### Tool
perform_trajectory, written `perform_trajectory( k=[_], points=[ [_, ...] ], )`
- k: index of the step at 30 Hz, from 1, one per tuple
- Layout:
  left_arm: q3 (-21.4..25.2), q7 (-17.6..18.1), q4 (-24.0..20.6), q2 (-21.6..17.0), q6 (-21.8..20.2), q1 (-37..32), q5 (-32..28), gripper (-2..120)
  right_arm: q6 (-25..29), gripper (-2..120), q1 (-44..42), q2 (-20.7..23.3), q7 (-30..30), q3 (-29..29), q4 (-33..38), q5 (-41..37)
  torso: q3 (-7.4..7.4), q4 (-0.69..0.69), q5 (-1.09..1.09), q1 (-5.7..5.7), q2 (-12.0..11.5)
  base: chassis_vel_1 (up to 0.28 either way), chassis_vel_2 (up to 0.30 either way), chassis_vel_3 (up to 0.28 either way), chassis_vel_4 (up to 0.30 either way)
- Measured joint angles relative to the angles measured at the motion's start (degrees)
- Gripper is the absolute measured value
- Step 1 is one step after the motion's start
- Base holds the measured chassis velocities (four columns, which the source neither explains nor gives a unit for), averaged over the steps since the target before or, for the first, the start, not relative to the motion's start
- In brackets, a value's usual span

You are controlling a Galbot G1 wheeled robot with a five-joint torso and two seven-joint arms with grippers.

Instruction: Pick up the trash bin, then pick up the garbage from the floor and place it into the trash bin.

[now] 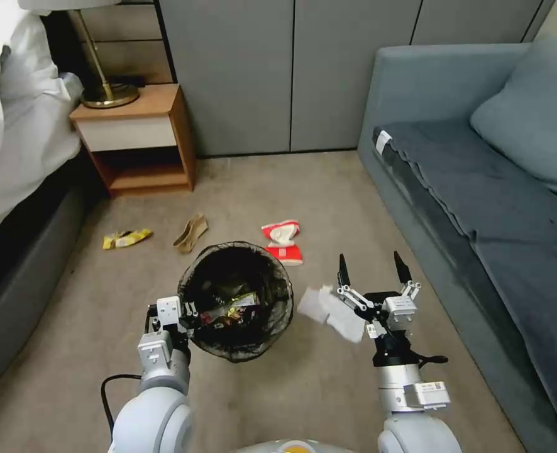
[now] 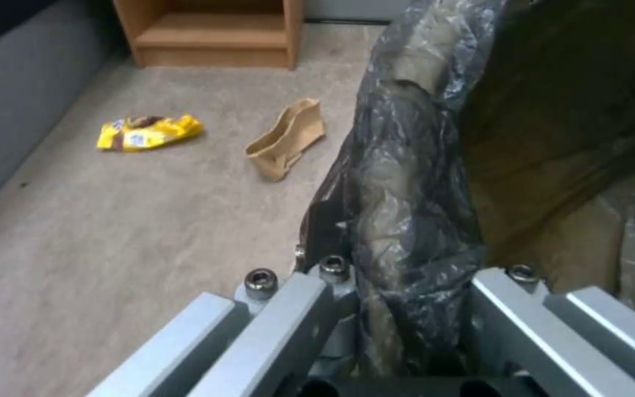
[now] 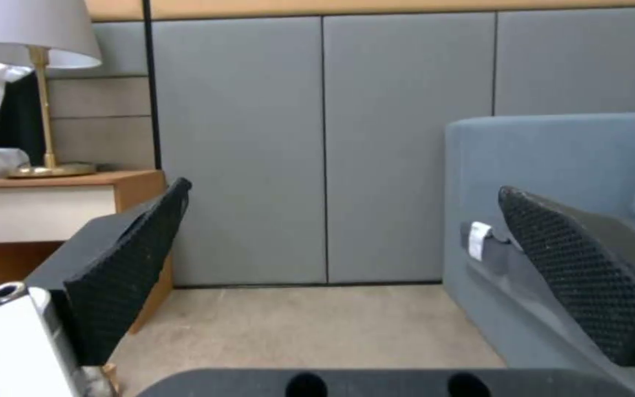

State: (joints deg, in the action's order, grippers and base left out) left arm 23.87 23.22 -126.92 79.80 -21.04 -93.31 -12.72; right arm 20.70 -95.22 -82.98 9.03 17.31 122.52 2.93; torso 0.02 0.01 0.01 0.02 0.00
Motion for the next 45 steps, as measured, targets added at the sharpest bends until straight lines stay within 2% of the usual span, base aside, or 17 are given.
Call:
perform_trajectory(
  k=[16,23,29,31,32,33,36,40,43,44,45],
  points=[
    [0.22,0.03,-0.48,-0.26,-0.10,-0.41,-0.03,0,-0.34,100,2.58,2.64,-0.67,0.20,-1.72,0.46,-0.02,0.00,-0.01,-0.02,0.00,0.006,-0.003,-0.003,0.011],
    [0.35,0.03,-0.48,-0.37,-0.14,-0.43,0.00,0,-6.58,100,6.18,6.08,-0.67,-1.43,-5.25,-2.92,-0.02,-0.01,0.00,-0.02,0.00,0.000,0.000,0.000,0.000],
    [0.63,0.03,-0.78,-0.25,-0.18,-0.55,0.05,0,-16.67,100,13.91,11.11,-1.52,-5.20,-14.24,-11.91,-0.01,0.00,0.01,-0.02,0.00,0.000,0.000,0.000,0.000],
    [0.70,0.03,-0.81,-0.22,-0.18,-0.61,0.06,0,-17.53,100,14.44,11.43,-1.81,-5.36,-14.86,-12.68,-0.01,0.00,0.00,-0.02,0.00,0.000,0.000,0.000,0.000],
    [0.80,0.03,-0.82,-0.18,-0.18,-0.72,0.06,0,-20.52,100,16.20,12.30,-2.92,-6.01,-16.98,-15.18,-0.01,0.00,-0.01,-0.01,0.00,0.000,0.000,0.000,0.000],
    [0.80,0.03,-0.82,-0.18,-0.18,-0.72,0.06,0,-20.52,100,16.20,12.30,-2.92,-6.01,-16.98,-15.18,-0.01,0.00,-0.01,-0.01,0.00,0.000,0.000,0.000,0.000],
    [0.99,0.02,-0.81,-0.07,-0.18,-0.86,0.07,0,-25.60,100,18.92,12.88,-4.45,-6.98,-21.81,-17.62,-0.01,-0.01,0.00,-0.02,0.00,0.000,0.000,0.000,0.000],
    [1.01,0.01,-0.59,-0.06,-0.18,-0.87,0.10,0,-25.86,100,20.64,12.65,-5.58,-7.44,-26.14,-17.50,-0.01,-0.01,-0.01,-0.01,0.00,0.000,0.000,0.000,0.000],
    [1.01,0.00,-0.25,-0.05,-0.18,-0.70,0.16,0,-25.23,100,24.28,11.97,-7.66,-7.79,-35.16,-16.37,-0.01,-0.01,0.01,-0.01,0.00,0.000,0.000,0.000,0.000],
    [1.01,0.00,-0.25,-0.05,-0.18,-0.70,0.16,0,-25.23,100,24.28,11.97,-7.66,-7.79,-35.16,-16.37,-0.01,-0.01,0.01,-0.01,0.00,0.000,0.000,0.000,0.000],
    [1.00,0.00,-0.22,-0.01,-0.18,-0.75,0.19,0,-24.65,100,25.66,11.79,-9.06,-7.75,-38.45,-16.13,-0.01,-0.01,0.01,-0.02,0.00,0.000,0.000,0.000,0.000]
  ],
)
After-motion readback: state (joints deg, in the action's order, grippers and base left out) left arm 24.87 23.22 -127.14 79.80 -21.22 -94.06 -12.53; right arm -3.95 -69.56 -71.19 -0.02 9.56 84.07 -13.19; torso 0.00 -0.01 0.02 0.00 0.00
